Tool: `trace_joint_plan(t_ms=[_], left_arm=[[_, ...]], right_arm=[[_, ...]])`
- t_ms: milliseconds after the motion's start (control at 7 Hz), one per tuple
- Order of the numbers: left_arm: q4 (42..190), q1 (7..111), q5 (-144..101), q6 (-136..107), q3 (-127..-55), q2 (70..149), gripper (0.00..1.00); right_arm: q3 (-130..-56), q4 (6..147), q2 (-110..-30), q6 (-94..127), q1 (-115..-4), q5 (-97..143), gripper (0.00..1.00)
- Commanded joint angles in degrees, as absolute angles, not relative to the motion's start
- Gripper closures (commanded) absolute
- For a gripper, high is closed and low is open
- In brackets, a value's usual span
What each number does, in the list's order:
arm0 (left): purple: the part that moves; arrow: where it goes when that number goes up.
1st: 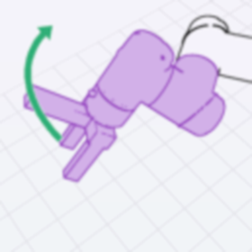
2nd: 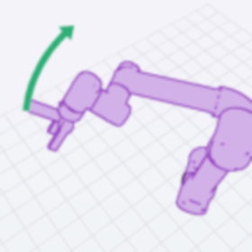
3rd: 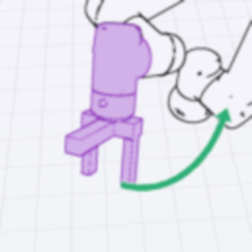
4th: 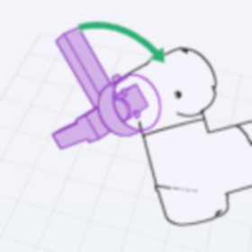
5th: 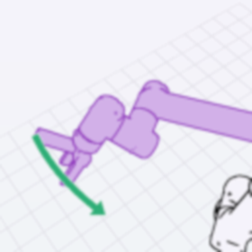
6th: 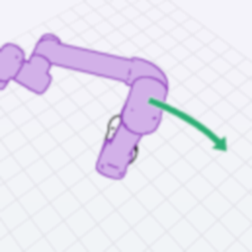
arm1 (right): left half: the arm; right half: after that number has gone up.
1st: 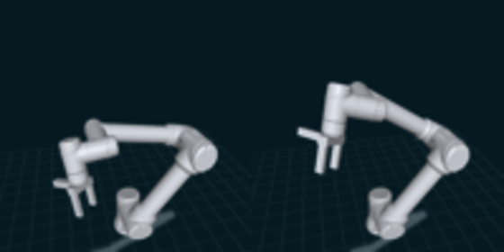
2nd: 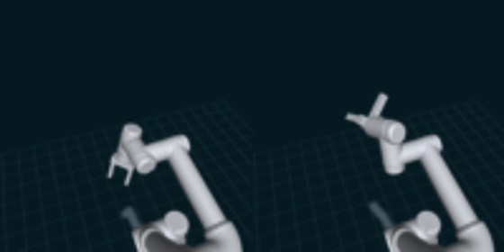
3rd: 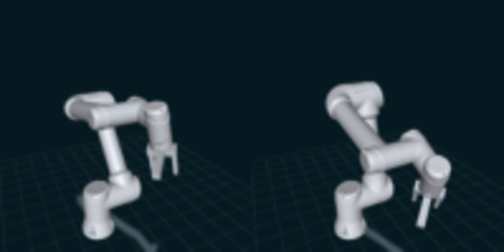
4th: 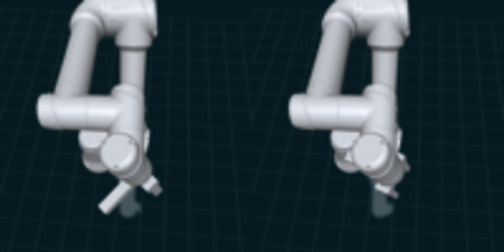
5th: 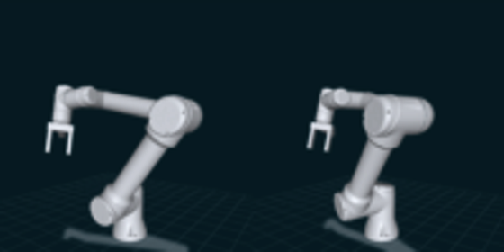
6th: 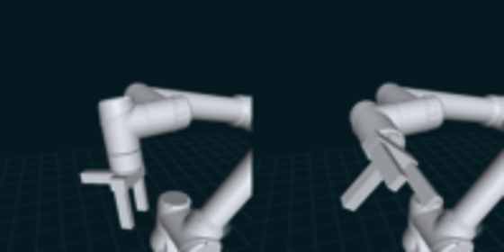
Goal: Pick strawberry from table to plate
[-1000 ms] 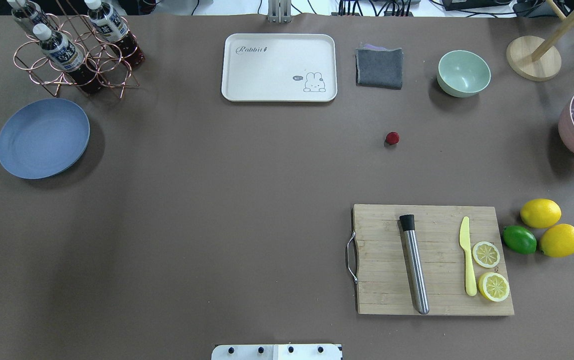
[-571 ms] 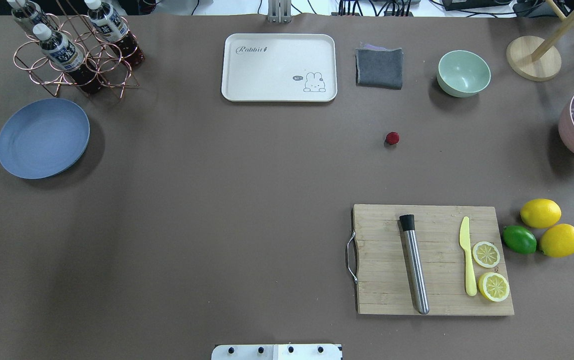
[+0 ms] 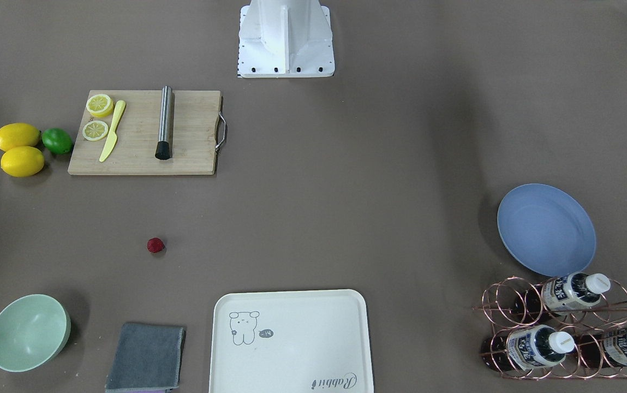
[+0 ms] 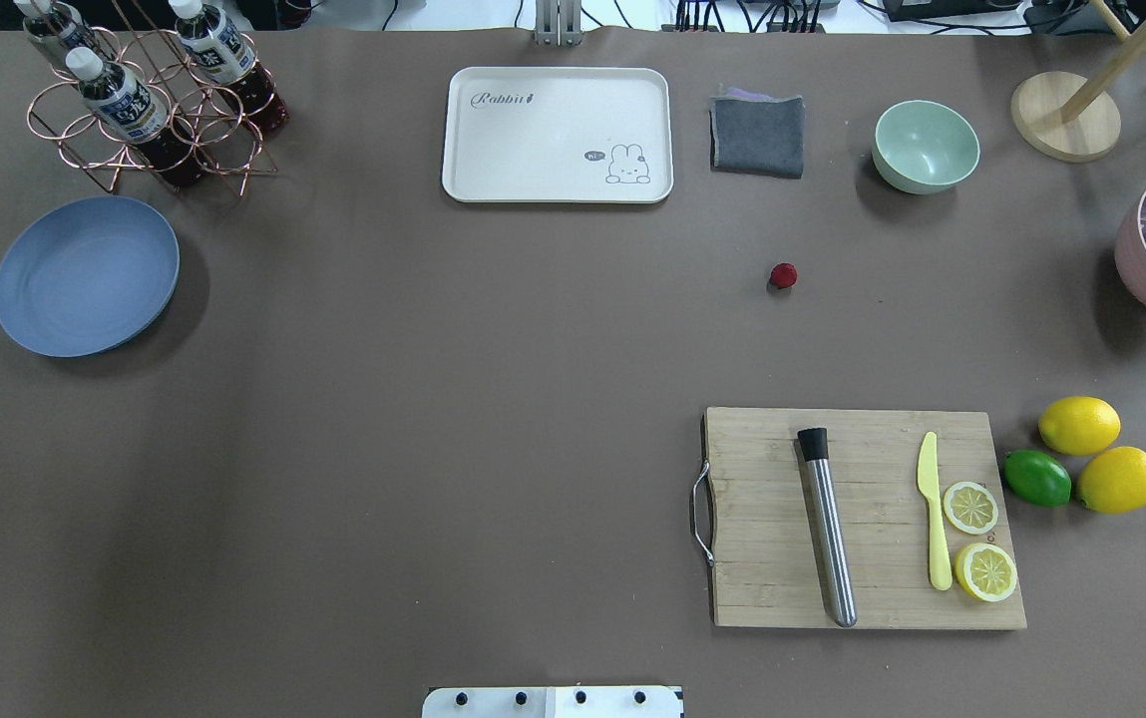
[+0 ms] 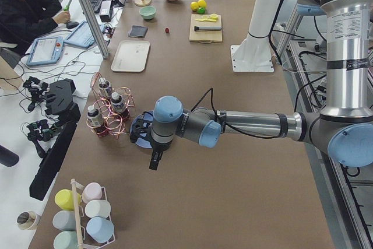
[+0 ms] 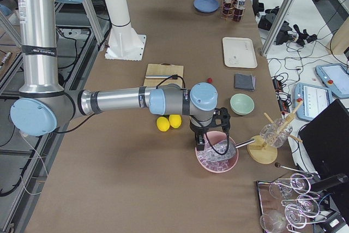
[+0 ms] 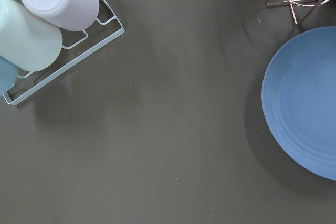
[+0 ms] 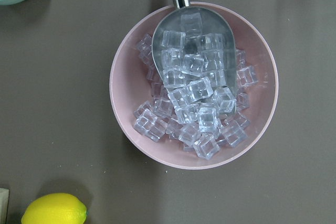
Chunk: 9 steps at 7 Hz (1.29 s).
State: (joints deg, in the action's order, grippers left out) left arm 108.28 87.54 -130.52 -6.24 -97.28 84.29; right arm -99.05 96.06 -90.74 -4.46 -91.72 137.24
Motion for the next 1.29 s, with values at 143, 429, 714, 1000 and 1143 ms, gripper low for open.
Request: trace_joint_plan(t_ms=[143, 429, 714, 1000, 1143], left_arm=[[108.3, 87.5, -130.5, -6.2, -97.2, 84.2, 0.02], [108.3, 87.5, -130.6, -6.2, -97.2, 84.1, 0.02], [108.3, 87.5, -130.5, -6.2, -97.3, 84.0, 0.02], [108.3, 87.5, -130.5, -6.3, -97.3, 84.5, 0.02], [108.3, 87.5, -130.3, -6.3, -97.1, 84.7, 0.02]], right_arm=[[-99.2, 96.1, -90.8, -4.4, -91.8, 137.3, 0.0], [-99.1, 96.1, -90.8, -4.4, -91.8, 137.3, 0.0], [-99.1, 96.1, -90.9, -4.4, -91.8, 137.3, 0.0], [-99.1, 96.1, -91.0, -4.4, -91.8, 137.3, 0.0], [-99.1, 96.1, -91.0, -4.4, -91.8, 137.3, 0.0]])
